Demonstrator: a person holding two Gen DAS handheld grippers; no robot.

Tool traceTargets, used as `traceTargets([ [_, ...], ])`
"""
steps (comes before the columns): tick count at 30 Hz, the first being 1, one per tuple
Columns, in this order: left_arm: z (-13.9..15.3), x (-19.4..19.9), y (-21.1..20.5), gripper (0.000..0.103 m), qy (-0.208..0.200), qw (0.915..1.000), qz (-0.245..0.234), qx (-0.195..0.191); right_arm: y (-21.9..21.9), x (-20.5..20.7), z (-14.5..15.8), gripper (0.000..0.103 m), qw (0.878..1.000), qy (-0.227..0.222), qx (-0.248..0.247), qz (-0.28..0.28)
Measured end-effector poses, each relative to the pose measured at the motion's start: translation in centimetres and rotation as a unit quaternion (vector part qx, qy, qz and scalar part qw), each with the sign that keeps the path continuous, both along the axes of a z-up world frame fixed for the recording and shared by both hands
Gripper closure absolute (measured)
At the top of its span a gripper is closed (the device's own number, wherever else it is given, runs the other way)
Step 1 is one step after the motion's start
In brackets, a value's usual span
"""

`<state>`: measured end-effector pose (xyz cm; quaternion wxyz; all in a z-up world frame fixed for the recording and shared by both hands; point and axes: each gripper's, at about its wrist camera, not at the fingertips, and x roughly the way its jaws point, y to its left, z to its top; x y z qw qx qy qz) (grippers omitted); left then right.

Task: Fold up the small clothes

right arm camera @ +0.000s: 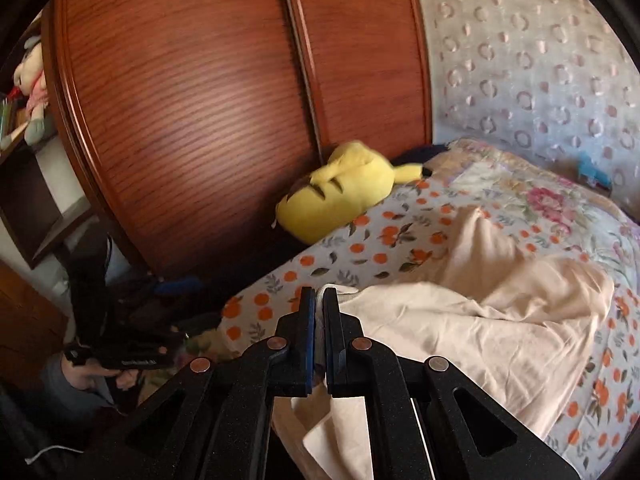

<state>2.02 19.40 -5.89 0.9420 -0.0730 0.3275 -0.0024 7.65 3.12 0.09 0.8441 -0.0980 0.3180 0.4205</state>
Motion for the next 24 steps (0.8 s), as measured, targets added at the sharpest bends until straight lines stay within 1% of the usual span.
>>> traceTargets([
  [1,0.1,0.2,-0.2,0.028,-0.002,1.0000,-0.004,-0.003,-0.7,0.7,-0.1,0.085,1.000,-0.003,-0.008,-0.011],
  [3,0.1,0.7,-0.9,0.028,-0.004,0.9999,-0.015,-0.005,-2.2,1.8,0.3,0.051,0.999,-0.018,-0.020,-0.030],
  [4,0.3,1.0,-1.3,0.028,-0.005,0.9998,-0.021,-0.006,-3.0,2.6,0.4,0.046,0.998,-0.026,-0.024,-0.043],
  [7,0.8,2.4,-2.9,0.028,-0.011,0.9987,-0.047,-0.017,-6.6,5.7,0.5,0.045,0.991,-0.046,-0.056,-0.114],
  [10,1.0,4.4,-5.0,0.028,-0.011,0.9971,-0.073,-0.019,-10.6,8.6,-0.1,0.045,0.980,-0.063,-0.087,-0.169],
  [12,0.6,6.1,-6.6,0.028,-0.001,0.9946,-0.099,-0.032,-13.0,10.8,-0.9,0.045,0.973,-0.054,-0.101,-0.198],
  [14,-0.1,7.4,-7.8,0.028,0.013,0.9925,-0.116,-0.038,-14.6,12.7,-1.9,0.045,0.972,-0.034,-0.101,-0.211],
  [15,-0.6,8.0,-8.5,0.028,0.023,0.9913,-0.123,-0.040,-14.8,13.3,-2.1,0.045,0.972,-0.027,-0.097,-0.210],
  [16,-0.8,8.3,-9.0,0.032,0.029,0.9902,-0.131,-0.041,-14.6,13.9,-2.2,0.045,0.973,-0.023,-0.097,-0.208],
  [17,-1.2,8.6,-9.5,0.039,0.035,0.9889,-0.139,-0.040,-14.2,14.6,-2.2,0.045,0.974,-0.023,-0.096,-0.204],
  [19,-1.7,9.0,-10.4,0.044,0.046,0.9875,-0.147,-0.033,-13.1,16.0,-1.8,0.045,0.976,-0.023,-0.092,-0.195],
  [20,-1.9,9.1,-10.7,0.046,0.051,0.9871,-0.149,-0.027,-12.6,18.1,-2.4,0.045,0.980,-0.019,-0.082,-0.182],
  [23,-2.8,9.3,-11.1,0.047,0.067,0.9859,-0.152,-0.020,-9.7,20.3,-2.6,0.045,0.986,-0.012,-0.075,-0.146],
  [24,-3.1,9.3,-11.1,0.047,0.073,0.9855,-0.152,-0.019,-8.2,21.1,-2.8,0.045,0.988,-0.013,-0.081,-0.134],
])
